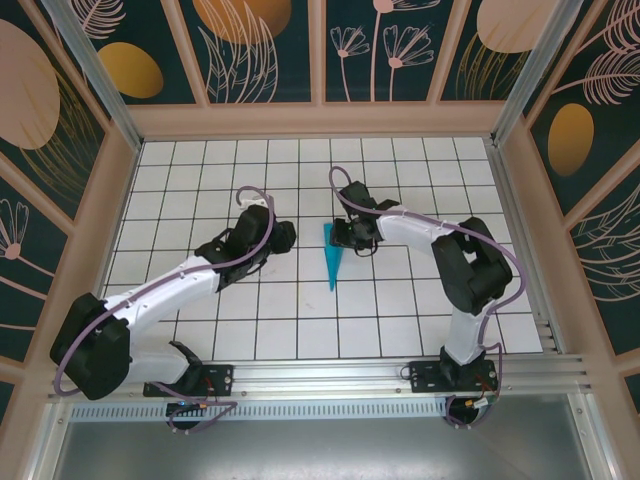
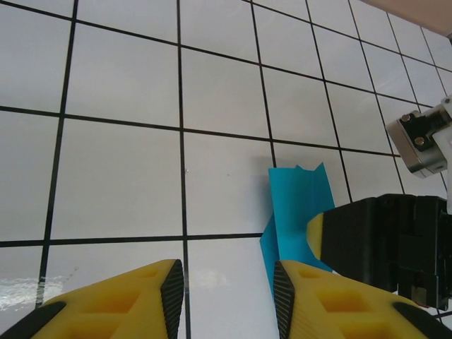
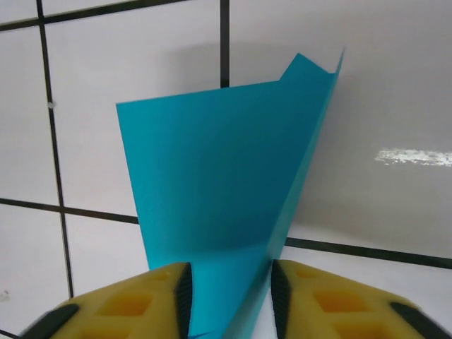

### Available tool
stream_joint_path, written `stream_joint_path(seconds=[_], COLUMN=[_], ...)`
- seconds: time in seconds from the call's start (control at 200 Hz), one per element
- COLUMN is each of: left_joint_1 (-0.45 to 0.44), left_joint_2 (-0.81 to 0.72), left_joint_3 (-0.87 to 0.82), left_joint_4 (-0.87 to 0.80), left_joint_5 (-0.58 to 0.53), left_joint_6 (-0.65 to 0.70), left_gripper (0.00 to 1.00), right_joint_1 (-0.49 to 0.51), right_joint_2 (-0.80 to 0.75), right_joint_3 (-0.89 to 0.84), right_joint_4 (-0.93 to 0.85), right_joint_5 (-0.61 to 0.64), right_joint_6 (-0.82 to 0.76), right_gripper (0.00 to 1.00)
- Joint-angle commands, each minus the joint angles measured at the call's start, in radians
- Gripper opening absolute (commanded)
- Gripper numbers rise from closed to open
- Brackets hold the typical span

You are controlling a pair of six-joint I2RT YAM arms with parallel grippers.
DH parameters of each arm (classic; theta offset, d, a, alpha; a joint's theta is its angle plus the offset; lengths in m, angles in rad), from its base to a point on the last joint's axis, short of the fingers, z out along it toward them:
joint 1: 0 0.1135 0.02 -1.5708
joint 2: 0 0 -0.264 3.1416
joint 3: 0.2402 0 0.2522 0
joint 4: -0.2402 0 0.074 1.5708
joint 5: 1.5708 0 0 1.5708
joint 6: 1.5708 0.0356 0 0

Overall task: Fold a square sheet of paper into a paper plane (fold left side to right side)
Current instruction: Move the paper plane to the center of the table.

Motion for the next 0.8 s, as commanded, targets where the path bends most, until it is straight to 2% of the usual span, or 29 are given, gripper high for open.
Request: stream_joint_path(seconds=[0.0, 0.065, 0.15, 0.285, 0.505, 0.641, 0.796], left_joint_1=[0.002, 0.002, 0.002, 0.002, 0.002, 0.001, 0.001], left_joint_2=[-0.041, -0.051, -0.063, -0.091, -0.133, -0.133, -0.124], left_joint_3=[-0.007, -0.004, -0.006, -0.008, -0.014, -0.017, -0.018], left_joint_4=[-0.021, -0.024, -0.027, -0.041, -0.044, -0.043, -0.035], left_joint_5=[-0.051, -0.058, -0.064, -0.092, -0.112, -0.114, -0.103], left_joint_6=[-0.012, -0.012, -0.012, -0.013, -0.005, -0.004, -0.008], left_gripper=[0.42, 0.43, 0.43, 0.44, 0.45, 0.45, 0.45], right_joint_1=[0.007, 0.006, 0.007, 0.004, -0.053, -0.067, -0.140], right_joint_2=[0.000, -0.012, -0.040, -0.104, -0.198, -0.174, -0.115], right_joint_3=[-0.010, -0.003, 0.005, -0.003, -0.135, -0.222, -0.294], right_joint_4=[-0.041, -0.043, -0.044, -0.008, 0.157, 0.247, 0.314], right_joint_5=[0.000, -0.019, -0.044, -0.117, -0.298, -0.365, -0.393], right_joint_6=[0.015, 0.009, -0.002, -0.019, 0.030, 0.037, 0.021], right_gripper=[0.21, 0.09, 0.00, 0.00, 0.00, 0.00, 0.00])
